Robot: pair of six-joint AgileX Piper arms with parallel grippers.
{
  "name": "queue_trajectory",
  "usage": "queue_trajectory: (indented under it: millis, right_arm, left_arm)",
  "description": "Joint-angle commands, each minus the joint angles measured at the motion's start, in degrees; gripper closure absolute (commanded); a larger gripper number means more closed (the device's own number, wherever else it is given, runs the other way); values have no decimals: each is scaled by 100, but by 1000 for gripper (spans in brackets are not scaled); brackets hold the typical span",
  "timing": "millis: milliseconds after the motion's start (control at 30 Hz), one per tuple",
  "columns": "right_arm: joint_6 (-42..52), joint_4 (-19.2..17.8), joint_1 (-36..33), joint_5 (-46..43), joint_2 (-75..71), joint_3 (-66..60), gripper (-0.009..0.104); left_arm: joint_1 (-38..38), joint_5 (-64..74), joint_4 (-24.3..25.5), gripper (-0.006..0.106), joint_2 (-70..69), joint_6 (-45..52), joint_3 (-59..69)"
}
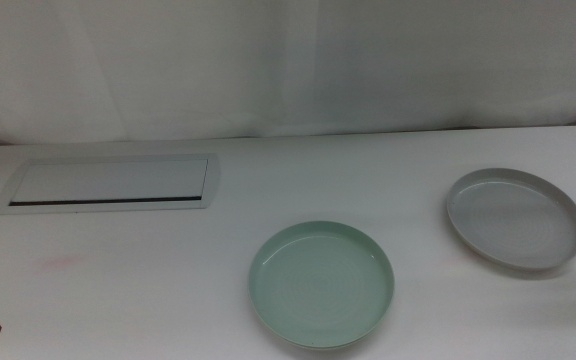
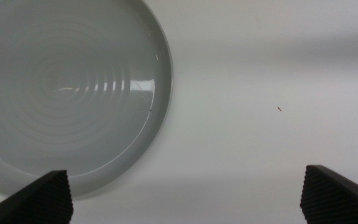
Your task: Stack the three bowls on top of each other.
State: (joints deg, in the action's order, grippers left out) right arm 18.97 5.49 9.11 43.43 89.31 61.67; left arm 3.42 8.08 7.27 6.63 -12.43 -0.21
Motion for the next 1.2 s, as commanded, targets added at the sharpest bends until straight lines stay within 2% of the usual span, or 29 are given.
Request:
queue_trajectory:
  millis: [0, 900, 1000, 1067, 1100, 1167]
  right_arm:
    - [186, 4, 33, -244, 241, 39, -7]
    - [508, 4, -238, -1290, 1749, 42, -6]
    - [508, 4, -237, -1416, 1766, 42, 7]
    - [508, 4, -237, -1469, 1778, 42, 22]
    - [508, 4, -237, -1487, 1828, 42, 42]
    - [508, 18, -237, -1491, 1932, 42, 68]
  left_arm:
    - [-4, -58, -21, 103, -26, -58, 233]
    - [-4, -58, -21, 103, -26, -64, 233]
    - [-4, -58, -21, 103, -26, -64, 233]
    - [-4, -58, -21, 103, -26, -64, 233]
    - [-4, -58, -21, 103, -26, -64, 233]
    - [-4, -58, -21, 103, -26, -64, 233]
